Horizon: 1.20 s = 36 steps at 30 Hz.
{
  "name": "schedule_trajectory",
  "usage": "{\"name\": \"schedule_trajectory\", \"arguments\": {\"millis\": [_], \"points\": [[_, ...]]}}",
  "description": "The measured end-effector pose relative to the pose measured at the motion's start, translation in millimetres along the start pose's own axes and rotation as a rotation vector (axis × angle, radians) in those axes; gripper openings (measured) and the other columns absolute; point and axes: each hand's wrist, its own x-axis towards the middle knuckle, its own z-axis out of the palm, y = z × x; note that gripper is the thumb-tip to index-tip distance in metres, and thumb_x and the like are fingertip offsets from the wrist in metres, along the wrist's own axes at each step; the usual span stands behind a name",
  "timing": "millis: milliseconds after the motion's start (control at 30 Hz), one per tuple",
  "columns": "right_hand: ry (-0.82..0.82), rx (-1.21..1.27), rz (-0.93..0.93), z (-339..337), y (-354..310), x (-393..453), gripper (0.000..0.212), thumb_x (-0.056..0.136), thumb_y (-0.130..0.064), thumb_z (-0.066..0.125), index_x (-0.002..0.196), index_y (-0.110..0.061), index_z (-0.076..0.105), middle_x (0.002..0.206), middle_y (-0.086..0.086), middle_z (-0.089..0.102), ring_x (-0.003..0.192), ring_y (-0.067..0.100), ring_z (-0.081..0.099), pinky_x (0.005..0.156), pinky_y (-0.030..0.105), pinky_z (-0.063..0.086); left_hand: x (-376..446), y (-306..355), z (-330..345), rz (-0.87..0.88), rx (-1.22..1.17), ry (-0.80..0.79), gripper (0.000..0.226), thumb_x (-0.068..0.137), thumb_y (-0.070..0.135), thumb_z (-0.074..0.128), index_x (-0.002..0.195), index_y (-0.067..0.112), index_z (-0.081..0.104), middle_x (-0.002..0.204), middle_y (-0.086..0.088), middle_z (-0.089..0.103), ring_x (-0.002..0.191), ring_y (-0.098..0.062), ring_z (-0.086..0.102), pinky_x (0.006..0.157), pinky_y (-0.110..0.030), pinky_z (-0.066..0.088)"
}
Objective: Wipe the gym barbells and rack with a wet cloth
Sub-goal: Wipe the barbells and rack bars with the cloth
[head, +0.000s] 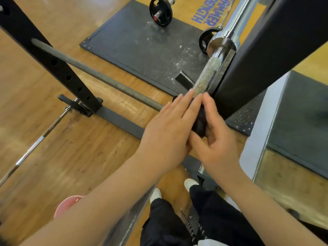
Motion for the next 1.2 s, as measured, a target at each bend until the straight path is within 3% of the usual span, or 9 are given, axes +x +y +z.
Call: {"name": "schedule_trajectory", "arguments": {"millis": [67, 167, 300, 400, 500, 633, 867, 967, 1200], "points": [[-0.036, -0.014, -0.03, -10, 2, -3, 0.062, 0.086, -0.022, 0.051, 0.142, -0.025, 0.023, 0.13, -0.039, 0.037, 0.125, -0.016, 0.036, 0.095, 0.004, 0.034, 8, -5, 0, -0.012, -0.089, 0.108, 0.065, 0.079, 0.018, 0.07, 0.139, 0.016, 0.045, 0.142, -0.005, 0.047, 0.128, -0.02, 0.048, 0.095, -0.031, 0.048], [0.111, -0.219, -0.126, -16, 7, -4, 0.048, 0.09, -0.017, 0.045, 0.138, -0.01, 0.038, 0.131, -0.017, 0.047, 0.119, -0.012, 0.045, 0.095, 0.004, 0.035, 14, -20, -7, -0.059, -0.363, 0.205, 0.043, 0.077, 0.002, 0.066, 0.118, 0.01, 0.063, 0.12, -0.002, 0.064, 0.111, -0.008, 0.057, 0.092, -0.017, 0.047], [0.065, -0.295, -0.199, -7, 12, -9, 0.046, 0.09, -0.012, 0.046, 0.134, 0.001, 0.044, 0.134, 0.003, 0.049, 0.125, 0.0, 0.044, 0.103, 0.01, 0.033, 11, -45, -15, -0.056, -0.554, 0.046, 0.063, 0.072, -0.002, 0.054, 0.129, 0.025, 0.054, 0.136, 0.005, 0.052, 0.129, -0.005, 0.044, 0.105, -0.026, 0.041], [0.036, -0.314, -0.227, -3, 15, -11, 0.048, 0.091, -0.013, 0.046, 0.137, -0.003, 0.039, 0.138, 0.004, 0.046, 0.132, 0.01, 0.041, 0.106, 0.016, 0.033, 4, -46, -23, -0.044, -0.626, -0.122, 0.063, 0.075, 0.019, 0.062, 0.126, 0.049, 0.039, 0.128, 0.026, 0.046, 0.125, 0.008, 0.041, 0.101, -0.014, 0.039], [0.047, -0.355, -0.181, -5, 21, -12, 0.049, 0.093, -0.018, 0.043, 0.14, -0.009, 0.034, 0.141, 0.004, 0.045, 0.133, 0.012, 0.04, 0.107, 0.018, 0.033, 5, -39, -14, -0.049, -0.559, -0.02, 0.062, 0.074, 0.031, 0.076, 0.129, 0.032, 0.049, 0.125, 0.022, 0.048, 0.121, 0.002, 0.046, 0.098, -0.01, 0.038], [0.07, -0.46, -0.13, -3, 25, -12, 0.049, 0.092, -0.017, 0.041, 0.139, -0.003, 0.039, 0.14, 0.006, 0.045, 0.132, 0.015, 0.04, 0.107, 0.014, 0.03, 32, -39, -5, 0.057, -0.455, 0.085, 0.047, 0.076, 0.013, 0.062, 0.122, 0.012, 0.061, 0.128, 0.0, 0.06, 0.12, -0.009, 0.051, 0.098, -0.018, 0.042], [0.089, -0.528, -0.129, -2, 22, -13, 0.051, 0.089, -0.015, 0.041, 0.139, -0.005, 0.04, 0.138, 0.001, 0.045, 0.129, 0.013, 0.041, 0.105, 0.006, 0.025, 48, -51, -12, 0.193, -0.411, -0.041, 0.056, 0.07, -0.006, 0.053, 0.123, 0.012, 0.062, 0.124, -0.005, 0.063, 0.12, -0.017, 0.055, 0.098, -0.033, 0.046], [0.078, -0.532, -0.152, -2, 22, -16, 0.048, 0.091, -0.014, 0.041, 0.138, -0.007, 0.037, 0.14, 0.004, 0.043, 0.13, 0.01, 0.04, 0.104, 0.005, 0.025, 42, -57, -15, 0.213, -0.4, -0.118, 0.06, 0.072, -0.013, 0.06, 0.125, 0.015, 0.061, 0.129, 0.0, 0.059, 0.124, -0.007, 0.048, 0.103, -0.023, 0.039], [0.028, -0.591, -0.194, 5, 20, -20, 0.046, 0.093, -0.015, 0.04, 0.136, -0.001, 0.043, 0.142, 0.007, 0.041, 0.135, 0.014, 0.035, 0.111, 0.013, 0.022, 82, -56, -1, 0.184, -0.311, 0.121, 0.056, 0.068, 0.0, 0.044, 0.12, 0.005, 0.063, 0.126, -0.008, 0.062, 0.116, -0.023, 0.058, 0.097, -0.031, 0.045]]}}
